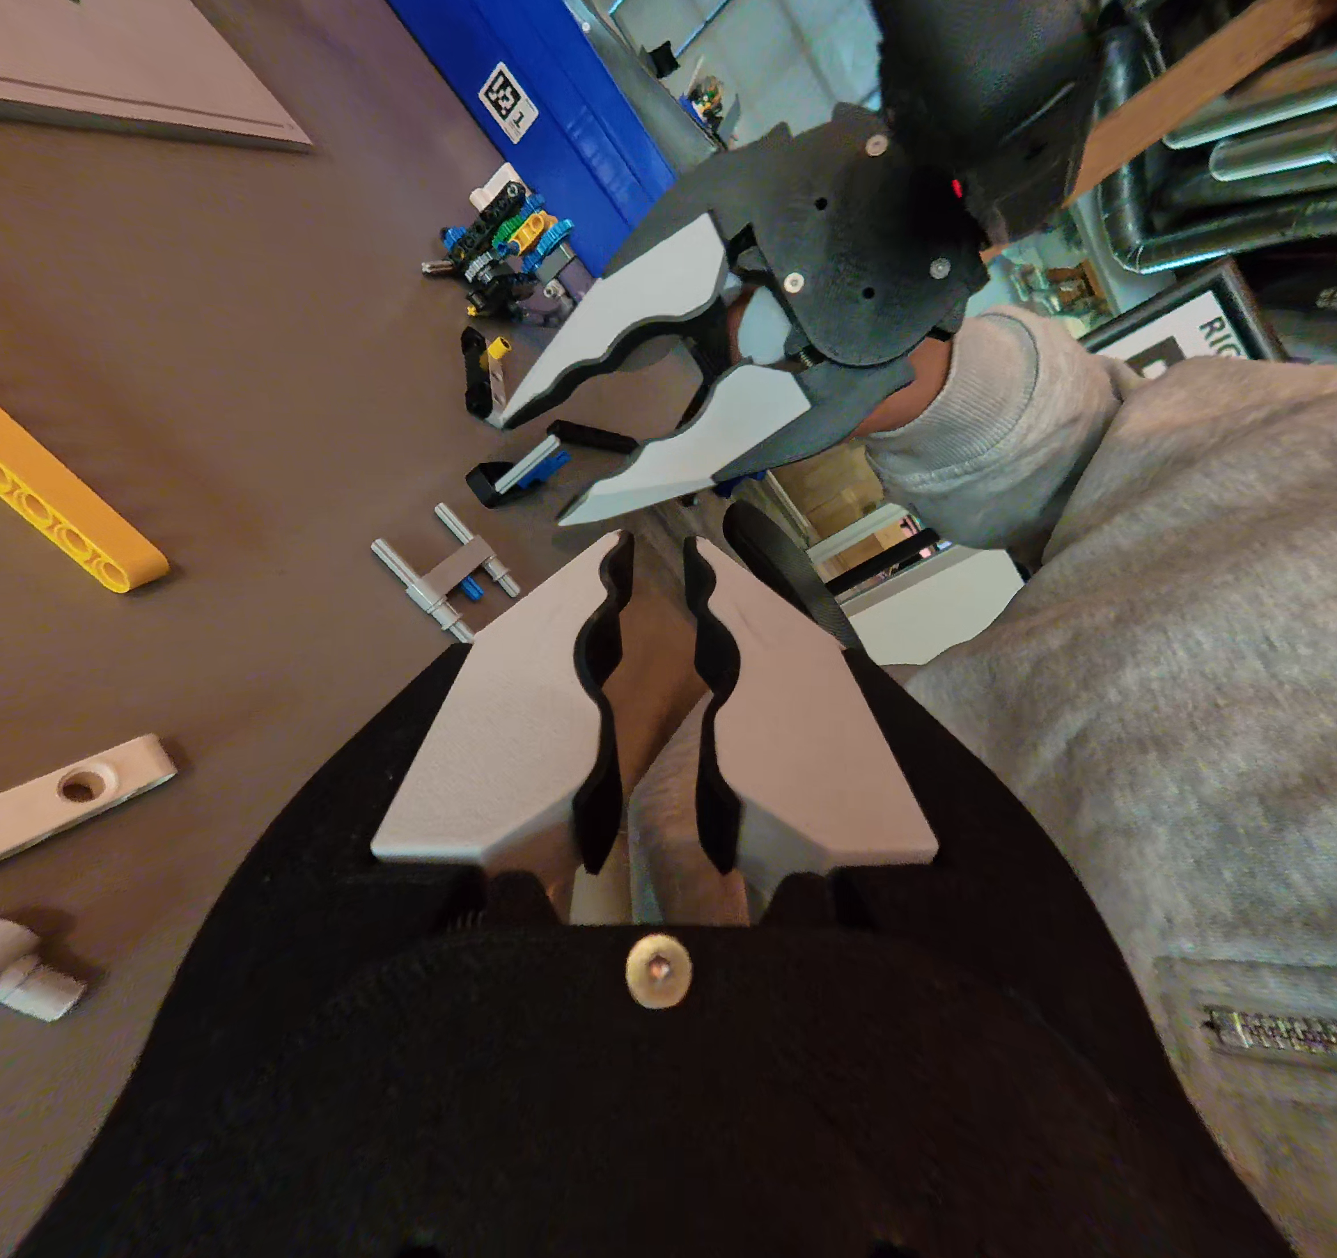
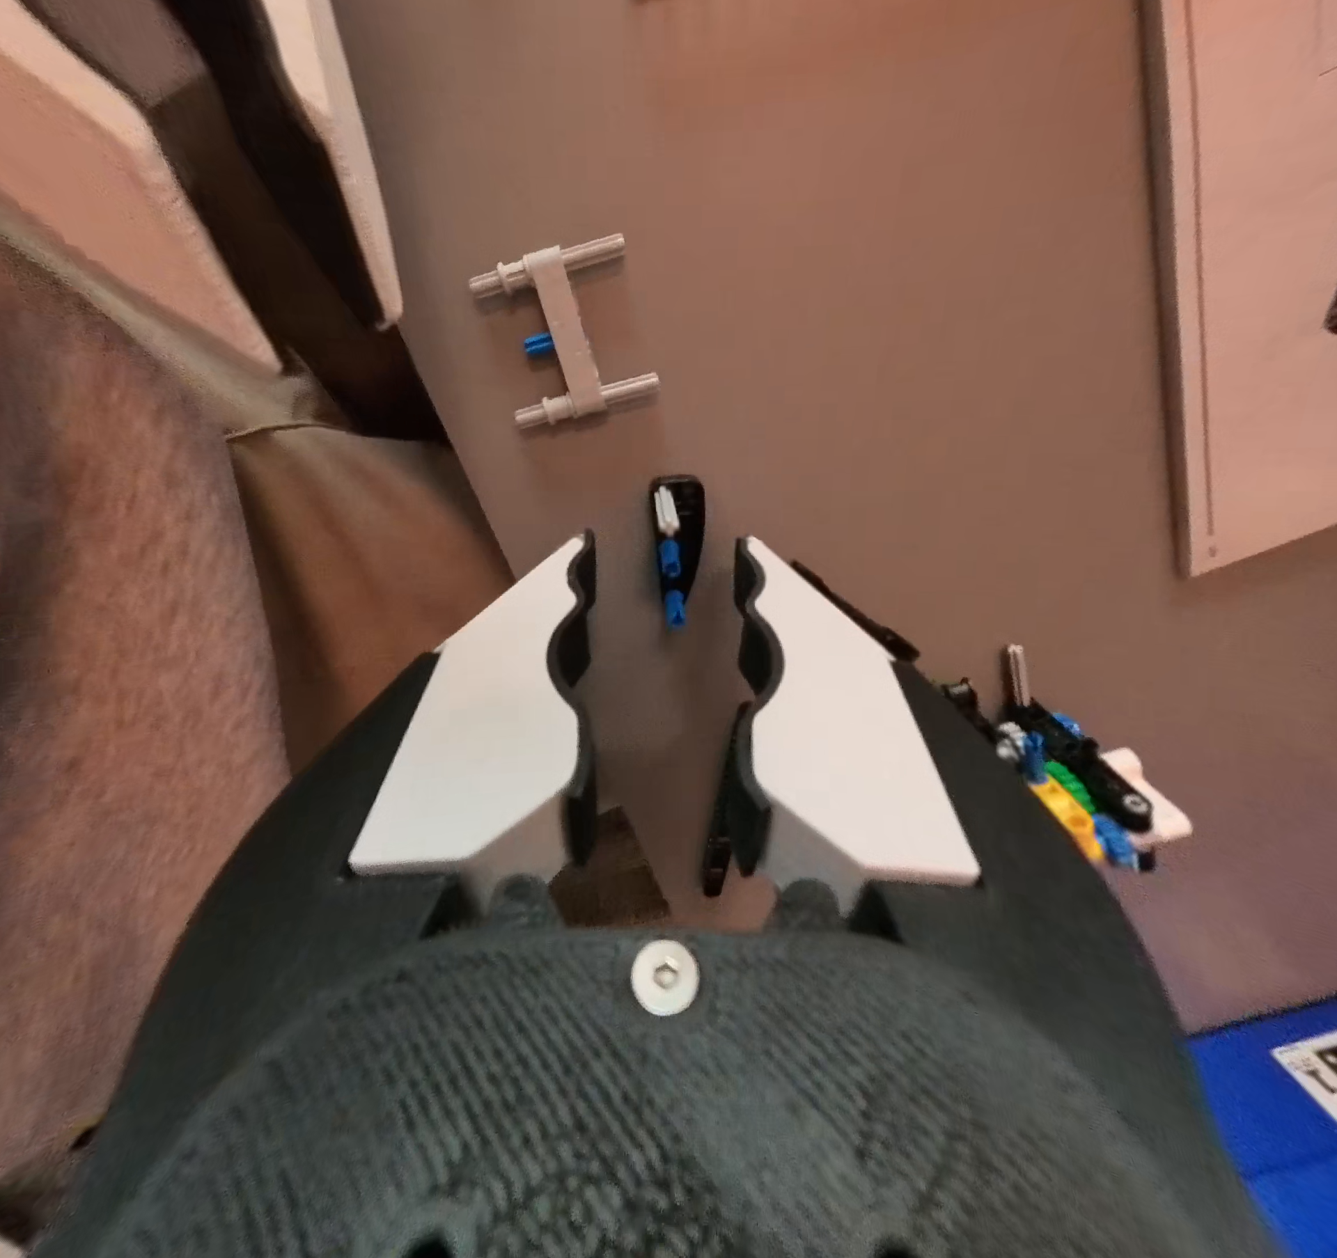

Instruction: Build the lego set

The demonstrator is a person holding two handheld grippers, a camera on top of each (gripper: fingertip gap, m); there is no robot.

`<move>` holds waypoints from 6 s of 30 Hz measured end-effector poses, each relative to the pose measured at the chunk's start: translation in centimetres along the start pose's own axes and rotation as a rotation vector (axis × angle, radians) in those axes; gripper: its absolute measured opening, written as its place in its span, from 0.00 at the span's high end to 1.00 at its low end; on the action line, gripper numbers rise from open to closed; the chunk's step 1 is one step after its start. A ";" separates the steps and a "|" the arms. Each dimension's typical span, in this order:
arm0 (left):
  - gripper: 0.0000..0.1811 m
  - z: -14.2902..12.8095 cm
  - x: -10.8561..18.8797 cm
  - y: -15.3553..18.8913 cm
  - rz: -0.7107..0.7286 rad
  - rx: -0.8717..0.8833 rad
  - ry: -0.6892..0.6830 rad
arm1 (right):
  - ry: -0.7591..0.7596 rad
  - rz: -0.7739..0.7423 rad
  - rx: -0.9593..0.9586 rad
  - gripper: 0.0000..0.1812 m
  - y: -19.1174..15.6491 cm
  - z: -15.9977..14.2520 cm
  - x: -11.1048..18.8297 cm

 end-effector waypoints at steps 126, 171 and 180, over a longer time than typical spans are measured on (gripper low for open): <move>0.99 1.7 -8.0 -2.6 0.181 -0.672 -0.533 | 0.161 0.068 0.176 0.95 0.9 -1.5 0.8; 0.82 2.1 -6.0 -4.0 0.315 -0.533 -0.505 | 0.236 0.133 0.337 0.96 2.5 -1.5 2.0; 0.86 1.6 -6.9 -4.0 0.291 -0.554 -0.571 | 0.176 0.175 0.380 0.97 2.2 -1.0 1.2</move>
Point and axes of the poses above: each gripper's, where its closed fingertips meet, x back along the fingers, z out of its top, y = z × x across the jaws, the point moved 7 cm from there along x, back along the fingers, and after that the axes turned 3 degrees about -z, right-handed, at the moved point
